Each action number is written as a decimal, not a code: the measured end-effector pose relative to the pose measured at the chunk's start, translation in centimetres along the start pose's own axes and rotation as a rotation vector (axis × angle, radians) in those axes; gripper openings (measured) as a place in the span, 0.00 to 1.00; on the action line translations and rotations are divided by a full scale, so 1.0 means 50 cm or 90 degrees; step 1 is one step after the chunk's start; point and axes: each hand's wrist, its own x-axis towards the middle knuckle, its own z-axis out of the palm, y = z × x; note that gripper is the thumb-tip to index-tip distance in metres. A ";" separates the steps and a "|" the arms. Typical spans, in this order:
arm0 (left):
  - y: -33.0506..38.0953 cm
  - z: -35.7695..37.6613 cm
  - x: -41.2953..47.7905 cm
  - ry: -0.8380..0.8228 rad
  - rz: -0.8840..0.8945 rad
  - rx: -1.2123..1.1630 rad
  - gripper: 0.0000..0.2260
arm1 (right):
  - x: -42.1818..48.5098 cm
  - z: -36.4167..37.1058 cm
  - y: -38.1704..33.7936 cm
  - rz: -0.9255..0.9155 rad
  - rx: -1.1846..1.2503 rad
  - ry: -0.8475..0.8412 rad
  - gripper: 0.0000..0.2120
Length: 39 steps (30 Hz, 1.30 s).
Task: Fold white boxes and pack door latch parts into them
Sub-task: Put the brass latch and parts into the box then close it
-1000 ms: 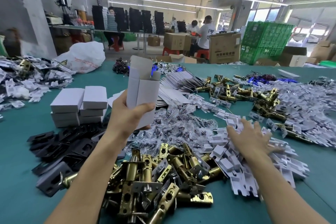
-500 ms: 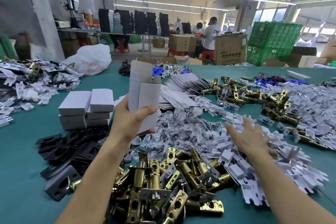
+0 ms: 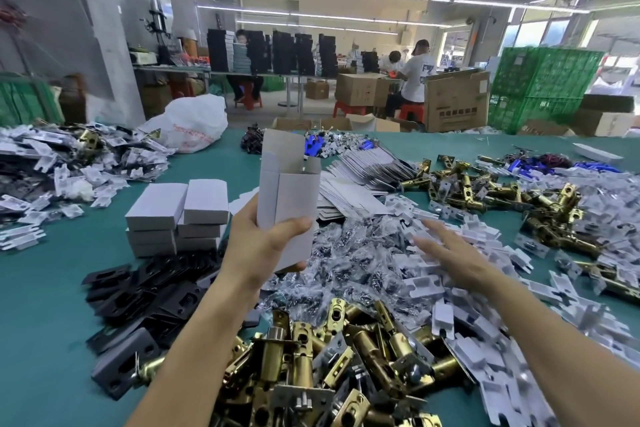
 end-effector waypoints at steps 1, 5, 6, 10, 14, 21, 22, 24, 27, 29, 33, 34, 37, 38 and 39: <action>0.000 -0.001 0.000 0.004 -0.001 0.000 0.15 | 0.004 -0.005 0.000 -0.001 0.006 -0.004 0.40; -0.001 -0.008 -0.001 0.011 -0.005 0.007 0.18 | 0.023 -0.025 0.008 0.021 -0.048 0.067 0.39; -0.001 -0.010 -0.001 0.012 -0.005 0.006 0.18 | 0.028 -0.029 0.015 0.037 -0.094 0.090 0.40; -0.001 -0.015 0.002 0.014 -0.008 -0.006 0.13 | 0.037 -0.036 0.049 0.141 -0.278 0.207 0.40; -0.003 -0.013 0.005 0.010 -0.013 -0.003 0.12 | 0.047 -0.058 0.081 0.264 -0.199 0.177 0.47; -0.005 -0.011 0.006 0.010 -0.023 -0.004 0.13 | 0.057 -0.047 0.060 0.180 -0.067 0.079 0.43; -0.006 -0.012 0.006 0.014 -0.024 -0.004 0.13 | 0.058 -0.040 0.049 0.167 -0.049 0.062 0.41; -0.006 -0.014 0.004 0.020 -0.028 -0.004 0.15 | 0.057 -0.031 0.032 0.133 -0.027 0.023 0.40; -0.005 -0.016 0.005 0.022 -0.025 -0.006 0.17 | 0.056 -0.018 0.014 0.086 -0.018 -0.006 0.41; -0.004 -0.015 0.006 0.025 -0.026 -0.006 0.17 | 0.058 -0.005 0.004 0.079 -0.011 0.000 0.40; -0.006 -0.016 0.006 0.023 -0.026 -0.008 0.14 | 0.062 0.031 -0.028 0.059 0.012 0.008 0.40; -0.005 -0.016 0.006 0.024 -0.025 -0.010 0.14 | 0.064 0.040 -0.036 0.050 0.022 0.009 0.41; -0.005 -0.019 0.009 0.033 -0.025 -0.012 0.14 | 0.071 0.063 -0.052 0.025 0.044 0.011 0.35; -0.006 -0.019 0.010 0.033 -0.024 -0.011 0.13 | 0.072 0.069 -0.056 0.017 0.053 0.009 0.32; -0.006 -0.018 0.010 0.032 -0.024 -0.009 0.13 | 0.073 0.074 -0.061 0.009 0.060 0.004 0.31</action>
